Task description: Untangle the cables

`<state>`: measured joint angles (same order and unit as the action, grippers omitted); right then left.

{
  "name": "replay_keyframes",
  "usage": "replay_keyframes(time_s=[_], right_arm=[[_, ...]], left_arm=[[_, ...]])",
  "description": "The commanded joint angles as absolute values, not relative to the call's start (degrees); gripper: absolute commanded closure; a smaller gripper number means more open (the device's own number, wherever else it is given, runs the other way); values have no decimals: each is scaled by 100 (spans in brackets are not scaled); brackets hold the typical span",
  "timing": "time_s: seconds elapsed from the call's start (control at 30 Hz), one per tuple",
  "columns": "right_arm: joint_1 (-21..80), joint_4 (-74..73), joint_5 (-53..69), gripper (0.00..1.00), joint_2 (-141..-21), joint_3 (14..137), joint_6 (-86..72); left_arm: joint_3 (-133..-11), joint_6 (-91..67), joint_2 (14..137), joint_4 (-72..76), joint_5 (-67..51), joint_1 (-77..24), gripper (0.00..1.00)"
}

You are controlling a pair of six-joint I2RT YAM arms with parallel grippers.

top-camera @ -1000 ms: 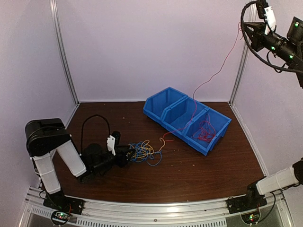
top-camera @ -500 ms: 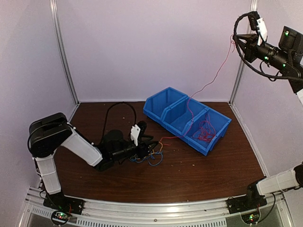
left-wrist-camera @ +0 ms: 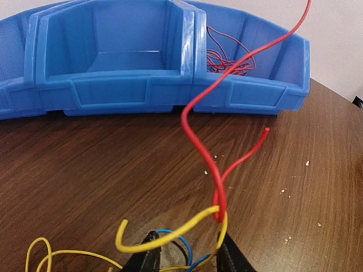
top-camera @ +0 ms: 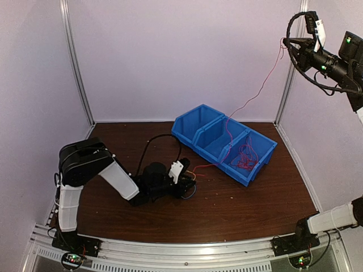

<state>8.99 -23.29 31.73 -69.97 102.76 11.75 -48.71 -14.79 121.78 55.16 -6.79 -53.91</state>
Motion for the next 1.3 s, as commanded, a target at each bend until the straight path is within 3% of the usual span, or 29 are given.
replay_keyframes(time_s=[0.0,0.17,0.43,0.63,1.27], right_arm=[[829,-2145,3270,100,-6895,10248,1088],[821,-2160,3032,100,-6911,10294,1192],[714,-2062,1142,100,-7318,11593,1712],[589,-1920,808,100,-7611,12004,1582],[538,-1362,492,100,-7339,10285,1977]], left_arm=[[-5000,-1467,12318,5662,-706,-5414,75],[-4718,-1472,12154,5712,-542,-5414,100],[-3738,-1620,11592,5165,217,-5354,100],[-3422,-1731,11266,4967,313,-5148,100],[-3248,-1683,10925,4936,309,-5142,98]])
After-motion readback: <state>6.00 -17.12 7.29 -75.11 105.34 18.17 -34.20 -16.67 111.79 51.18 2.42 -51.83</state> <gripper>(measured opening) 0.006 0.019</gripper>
